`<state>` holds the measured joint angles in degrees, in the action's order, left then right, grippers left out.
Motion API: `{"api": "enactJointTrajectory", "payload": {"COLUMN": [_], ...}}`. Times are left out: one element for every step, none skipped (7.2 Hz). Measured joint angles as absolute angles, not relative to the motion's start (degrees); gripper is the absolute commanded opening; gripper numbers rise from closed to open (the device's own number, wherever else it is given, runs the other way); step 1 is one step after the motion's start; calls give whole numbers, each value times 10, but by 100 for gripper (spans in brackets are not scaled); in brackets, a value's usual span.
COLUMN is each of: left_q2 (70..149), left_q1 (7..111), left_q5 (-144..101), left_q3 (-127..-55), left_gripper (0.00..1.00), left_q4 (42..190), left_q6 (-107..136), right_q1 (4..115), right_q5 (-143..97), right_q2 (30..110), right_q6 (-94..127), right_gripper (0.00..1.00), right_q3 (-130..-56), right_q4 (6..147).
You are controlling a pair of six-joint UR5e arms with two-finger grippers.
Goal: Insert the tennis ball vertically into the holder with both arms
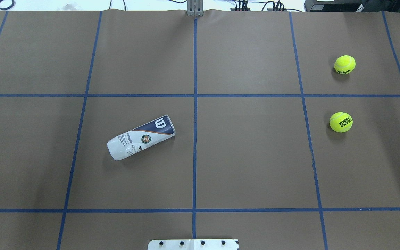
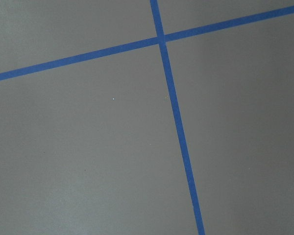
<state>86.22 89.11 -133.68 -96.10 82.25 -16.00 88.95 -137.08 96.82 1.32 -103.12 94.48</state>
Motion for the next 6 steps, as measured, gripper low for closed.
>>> {"api": "enactJointTrajectory", "payload": {"left_q2": [863,864,865,865,867,870], "left_q1": [891,891,891,891,891,895], "left_q5": [-1337,-1336,-1337,-1337,-1336,-1337], "left_q3": [-962,-962,-962,-962,-962,-964], "left_gripper": [100,100,100,100,100,100], "left_q4": [823,824,824,824,824,824], "left_q6": [-160,-160,-160,-160,-159,-159], "right_q1": [889,889,889,889,890,890], "right_q5": [-1371,-1371,-1371,-1371,-1371,-1371], "right_q2": [968,968,968,968,966,965], "right_q6": [13,13,13,13,13,13], "right_gripper": [100,100,100,100,100,100], "right_q3": [-1031,-1031,-1031,-1031,-1031,-1032], "right_q4": [945,945,945,945,945,945]}}
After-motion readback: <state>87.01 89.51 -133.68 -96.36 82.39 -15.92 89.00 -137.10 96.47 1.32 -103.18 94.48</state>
